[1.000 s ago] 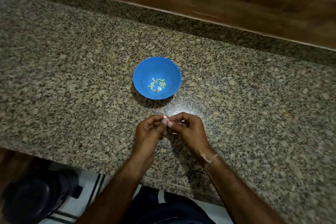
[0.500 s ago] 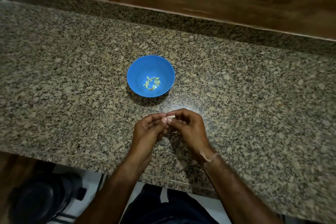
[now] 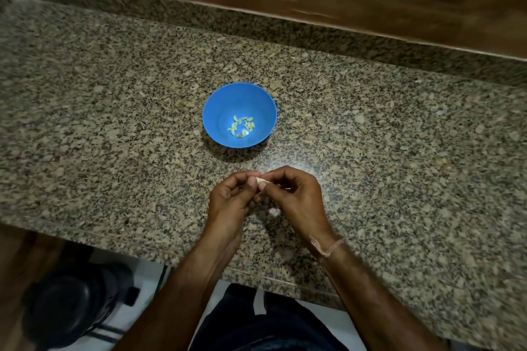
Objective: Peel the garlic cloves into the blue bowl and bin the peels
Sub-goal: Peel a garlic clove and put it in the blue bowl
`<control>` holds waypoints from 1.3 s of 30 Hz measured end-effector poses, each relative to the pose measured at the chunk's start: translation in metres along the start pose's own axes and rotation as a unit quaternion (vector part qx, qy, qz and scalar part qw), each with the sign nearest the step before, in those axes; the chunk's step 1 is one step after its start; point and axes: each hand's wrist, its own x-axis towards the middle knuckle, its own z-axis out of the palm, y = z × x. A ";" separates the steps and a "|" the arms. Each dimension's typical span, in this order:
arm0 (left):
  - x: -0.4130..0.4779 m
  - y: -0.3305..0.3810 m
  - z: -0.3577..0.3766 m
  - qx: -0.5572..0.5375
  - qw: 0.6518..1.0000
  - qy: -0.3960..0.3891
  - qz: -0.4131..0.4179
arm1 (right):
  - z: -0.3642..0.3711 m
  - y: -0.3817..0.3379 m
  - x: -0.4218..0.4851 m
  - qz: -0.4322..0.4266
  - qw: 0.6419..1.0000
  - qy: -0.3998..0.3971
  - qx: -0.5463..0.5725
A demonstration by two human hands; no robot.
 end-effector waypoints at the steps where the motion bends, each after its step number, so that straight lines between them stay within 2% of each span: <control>1: 0.000 0.000 0.000 0.008 1.000 0.005 0.005 | -0.001 0.000 0.000 -0.001 1.000 0.003 -0.011; 8: -0.002 0.004 0.005 0.134 0.986 0.035 0.088 | -0.006 0.006 0.004 -0.044 0.983 -0.002 -0.175; 14: -0.005 -0.004 0.007 0.178 0.977 0.062 0.101 | -0.011 0.014 0.006 -0.068 0.962 -0.028 -0.262; 20: -0.002 -0.013 0.010 0.190 0.975 0.078 0.085 | -0.013 0.023 0.001 -0.029 0.983 -0.015 -0.180; 28: -0.002 -0.021 0.018 0.203 0.973 0.087 0.073 | -0.019 0.032 0.000 0.000 0.991 -0.013 -0.131; 39: 0.003 -0.041 0.020 0.221 0.965 0.113 0.082 | -0.024 0.045 0.001 0.032 0.990 -0.017 -0.136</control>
